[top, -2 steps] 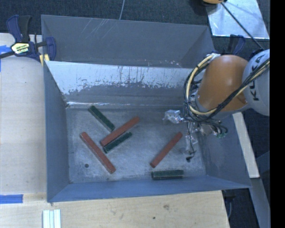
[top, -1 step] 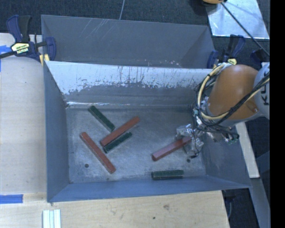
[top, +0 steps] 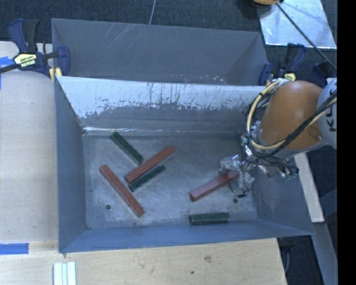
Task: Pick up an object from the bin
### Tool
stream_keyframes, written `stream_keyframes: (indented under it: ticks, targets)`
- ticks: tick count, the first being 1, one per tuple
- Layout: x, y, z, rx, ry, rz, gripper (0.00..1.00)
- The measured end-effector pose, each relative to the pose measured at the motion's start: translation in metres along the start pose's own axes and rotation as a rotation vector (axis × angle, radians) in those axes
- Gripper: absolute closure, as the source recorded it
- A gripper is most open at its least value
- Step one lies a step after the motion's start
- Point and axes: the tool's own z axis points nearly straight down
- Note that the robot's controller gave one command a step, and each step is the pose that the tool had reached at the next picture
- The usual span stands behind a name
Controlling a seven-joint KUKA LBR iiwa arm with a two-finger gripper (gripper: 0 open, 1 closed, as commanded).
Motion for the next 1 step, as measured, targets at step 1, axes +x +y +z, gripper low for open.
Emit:
stream_keyframes:
  ticks: [1]
  targets:
    - [0.0101,-0.0052,-0.1566,0.001,-0.003,0.005,1.0]
